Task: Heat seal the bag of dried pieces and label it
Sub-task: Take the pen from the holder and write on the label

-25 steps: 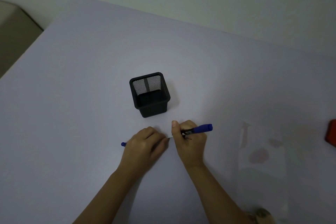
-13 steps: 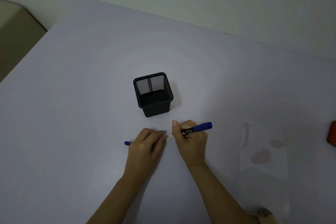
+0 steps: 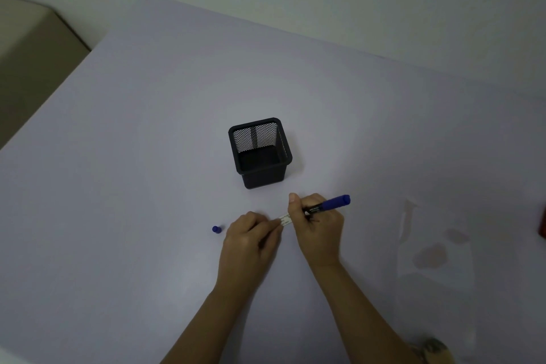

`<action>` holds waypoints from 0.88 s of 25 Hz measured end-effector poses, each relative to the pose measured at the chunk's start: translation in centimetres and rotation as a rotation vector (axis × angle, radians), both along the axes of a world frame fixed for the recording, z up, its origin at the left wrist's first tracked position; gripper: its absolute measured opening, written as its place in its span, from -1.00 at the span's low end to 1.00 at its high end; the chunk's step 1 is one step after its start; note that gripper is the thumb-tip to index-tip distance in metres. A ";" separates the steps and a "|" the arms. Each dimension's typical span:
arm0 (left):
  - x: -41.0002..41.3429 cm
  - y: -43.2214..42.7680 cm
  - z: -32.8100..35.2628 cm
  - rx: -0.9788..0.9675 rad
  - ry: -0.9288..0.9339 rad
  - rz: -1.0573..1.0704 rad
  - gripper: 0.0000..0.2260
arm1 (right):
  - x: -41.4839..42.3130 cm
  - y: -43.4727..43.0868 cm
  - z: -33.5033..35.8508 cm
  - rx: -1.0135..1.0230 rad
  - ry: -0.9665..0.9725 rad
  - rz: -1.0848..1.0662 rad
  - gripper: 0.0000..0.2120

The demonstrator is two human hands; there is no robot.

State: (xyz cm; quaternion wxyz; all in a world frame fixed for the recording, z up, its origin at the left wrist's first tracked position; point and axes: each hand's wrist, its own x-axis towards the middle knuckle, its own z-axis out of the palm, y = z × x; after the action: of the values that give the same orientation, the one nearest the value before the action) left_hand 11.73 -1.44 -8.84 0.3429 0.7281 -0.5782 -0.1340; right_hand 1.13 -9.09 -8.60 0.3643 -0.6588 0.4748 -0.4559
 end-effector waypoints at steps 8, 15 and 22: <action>0.3 -0.1 0.0 -0.007 0.006 0.006 -0.73 | 0.3 -0.1 0.1 0.001 0.028 0.019 -0.67; 0.3 0.1 -0.1 -0.012 0.001 0.004 -0.72 | 0.3 0.0 0.2 -0.034 0.035 0.011 -0.69; 0.3 0.0 -0.2 -0.010 0.001 0.007 -0.72 | 0.3 0.1 0.2 -0.045 0.034 0.006 -0.70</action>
State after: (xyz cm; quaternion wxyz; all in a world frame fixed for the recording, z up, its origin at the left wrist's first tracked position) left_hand 12.06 -1.41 -9.05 0.3474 0.7282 -0.5763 -0.1303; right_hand 1.41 -9.01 -8.39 0.3427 -0.6758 0.4685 -0.4542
